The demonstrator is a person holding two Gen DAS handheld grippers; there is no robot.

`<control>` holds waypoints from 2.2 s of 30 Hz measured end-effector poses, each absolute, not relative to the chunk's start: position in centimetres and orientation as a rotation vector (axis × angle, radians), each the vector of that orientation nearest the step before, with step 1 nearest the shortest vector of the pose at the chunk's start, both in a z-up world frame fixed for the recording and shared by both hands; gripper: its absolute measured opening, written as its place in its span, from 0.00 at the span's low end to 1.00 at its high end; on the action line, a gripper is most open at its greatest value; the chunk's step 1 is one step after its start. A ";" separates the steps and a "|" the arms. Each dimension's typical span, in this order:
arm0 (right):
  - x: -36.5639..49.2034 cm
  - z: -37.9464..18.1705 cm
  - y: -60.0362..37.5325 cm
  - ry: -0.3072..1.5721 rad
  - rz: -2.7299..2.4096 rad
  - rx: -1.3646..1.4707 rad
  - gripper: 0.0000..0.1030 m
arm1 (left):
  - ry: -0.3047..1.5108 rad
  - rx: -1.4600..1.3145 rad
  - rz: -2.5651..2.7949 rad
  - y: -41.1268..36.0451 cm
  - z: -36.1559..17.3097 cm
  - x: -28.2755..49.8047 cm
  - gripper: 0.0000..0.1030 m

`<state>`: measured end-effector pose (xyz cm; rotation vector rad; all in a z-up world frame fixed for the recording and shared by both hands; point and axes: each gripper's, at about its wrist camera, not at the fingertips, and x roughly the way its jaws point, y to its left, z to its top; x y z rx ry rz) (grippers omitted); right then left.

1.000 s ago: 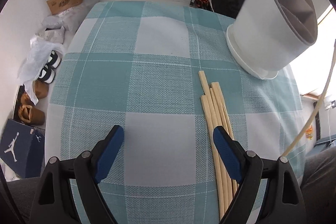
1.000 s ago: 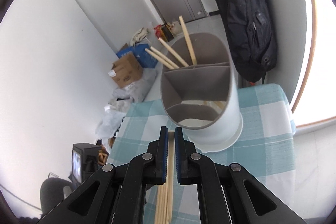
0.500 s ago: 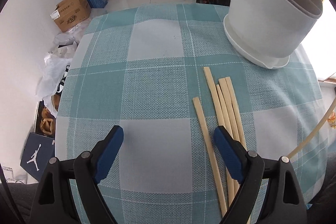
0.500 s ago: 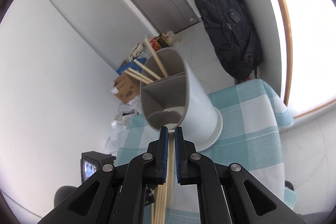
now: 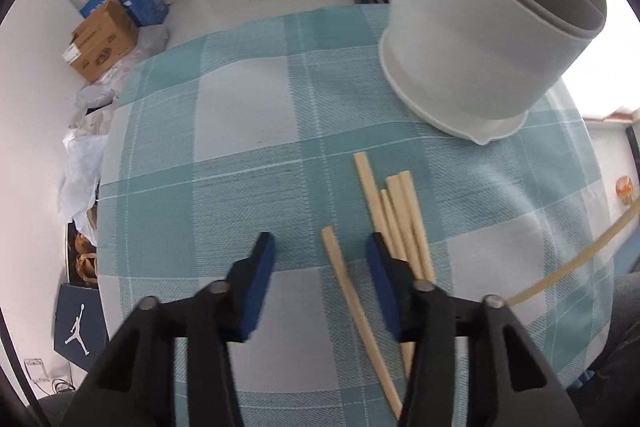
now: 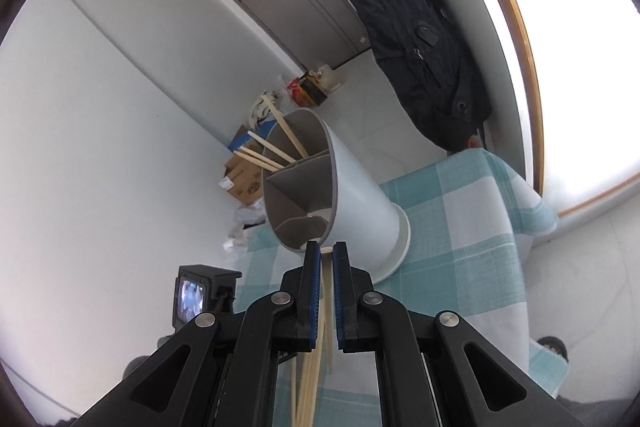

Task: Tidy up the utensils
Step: 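Close the left tool on another chopstick while the right tool holds its chopstick, then lift both held chopsticks up and over the utensil holder opening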

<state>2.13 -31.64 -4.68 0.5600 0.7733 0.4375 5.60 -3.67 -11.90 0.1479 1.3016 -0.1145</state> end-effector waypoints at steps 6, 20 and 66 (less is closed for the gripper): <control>1.9 -4.5 -31.7 0.762 0.440 0.566 0.05 | 1.317 0.154 -0.158 -4.6 -11.7 5.3 0.03; 1.0 -4.1 -30.8 0.737 0.425 0.516 0.05 | 1.010 -0.123 -0.142 0.1 -5.9 3.1 0.02; -1.0 3.9 -25.6 0.584 0.484 0.353 0.05 | 0.671 -0.204 -0.347 0.1 5.7 2.6 0.02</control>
